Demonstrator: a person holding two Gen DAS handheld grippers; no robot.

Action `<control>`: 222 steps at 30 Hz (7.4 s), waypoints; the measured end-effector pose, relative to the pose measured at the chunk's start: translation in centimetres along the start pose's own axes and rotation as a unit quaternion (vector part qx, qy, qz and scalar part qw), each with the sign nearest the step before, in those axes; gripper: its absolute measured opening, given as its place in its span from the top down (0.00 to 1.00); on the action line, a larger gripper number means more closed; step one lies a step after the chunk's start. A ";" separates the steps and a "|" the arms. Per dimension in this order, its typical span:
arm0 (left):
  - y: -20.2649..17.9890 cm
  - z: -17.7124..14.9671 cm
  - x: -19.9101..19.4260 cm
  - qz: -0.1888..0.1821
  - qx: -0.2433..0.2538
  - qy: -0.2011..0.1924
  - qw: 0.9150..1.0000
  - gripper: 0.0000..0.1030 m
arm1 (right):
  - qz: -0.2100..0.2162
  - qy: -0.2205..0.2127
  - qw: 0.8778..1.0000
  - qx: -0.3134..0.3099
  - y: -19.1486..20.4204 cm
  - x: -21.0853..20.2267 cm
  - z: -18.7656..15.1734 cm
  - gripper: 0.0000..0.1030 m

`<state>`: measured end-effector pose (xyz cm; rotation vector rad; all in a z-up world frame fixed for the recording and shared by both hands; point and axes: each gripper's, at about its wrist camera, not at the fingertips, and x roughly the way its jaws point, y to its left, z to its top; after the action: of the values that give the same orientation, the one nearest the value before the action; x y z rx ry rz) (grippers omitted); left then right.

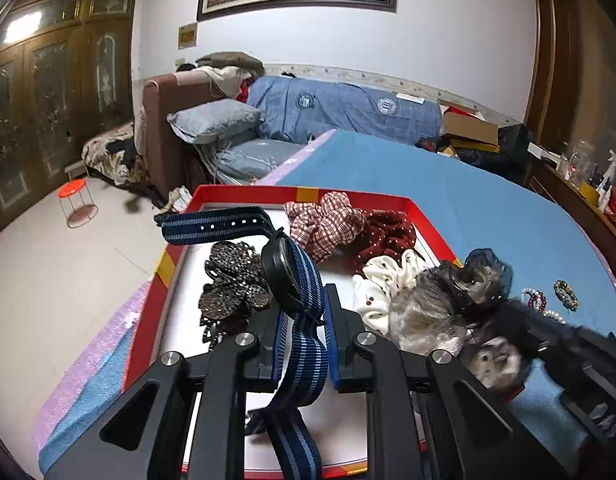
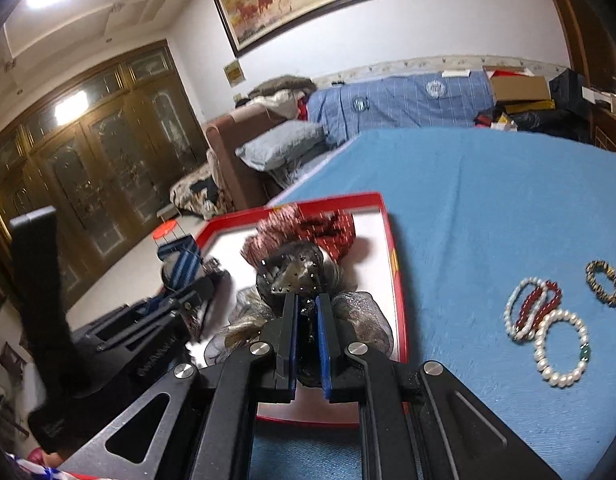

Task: Organize jewelry
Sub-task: 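Lower the held watch and organza scrunchie into the red box, then open the left gripper releasing the watch while right releases the organza scrunchie, then move both open grippers out of the box toward the bracelets, then grasp the gold leopard-print bracelet with right gripper while left grasps pearl bracelet, then lift both bracelets and carry them toward the red box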

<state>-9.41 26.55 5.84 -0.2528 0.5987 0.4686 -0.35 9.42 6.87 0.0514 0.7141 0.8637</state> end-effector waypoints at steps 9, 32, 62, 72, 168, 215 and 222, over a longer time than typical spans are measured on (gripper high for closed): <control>0.1 0.1 1.5 -0.007 -0.002 0.029 1.000 0.84 | -0.022 0.034 0.999 -0.010 0.1 2.5 -0.8 0.90; -0.3 0.3 3.2 0.001 -0.003 0.054 0.999 0.84 | -0.036 0.066 0.997 -0.011 -0.3 3.9 -2.1 0.88; -0.5 0.4 0.7 0.023 0.010 0.017 1.000 0.67 | -0.011 -0.027 0.999 0.023 -1.7 -1.9 -1.2 0.54; -1.0 0.8 -1.1 0.028 0.017 -0.005 0.999 0.64 | -0.014 -0.036 0.997 0.061 -3.9 -3.2 -1.1 0.54; -28.5 -4.1 7.4 -0.170 0.181 0.135 0.959 0.84 | -0.217 0.094 0.963 0.125 -27.2 -5.7 1.7 0.87; -25.8 -4.1 5.7 -0.154 0.195 0.111 0.962 0.92 | -0.163 0.031 0.977 0.137 -25.0 -9.6 2.2 0.87; -25.1 -3.3 2.8 -0.170 0.197 0.072 0.963 0.92 | -0.154 0.020 0.980 0.125 -24.0 -10.3 2.4 0.86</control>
<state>3.34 4.55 3.89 -0.0070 0.7602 -0.0054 12.86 -13.30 6.77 0.1445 0.8393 0.4780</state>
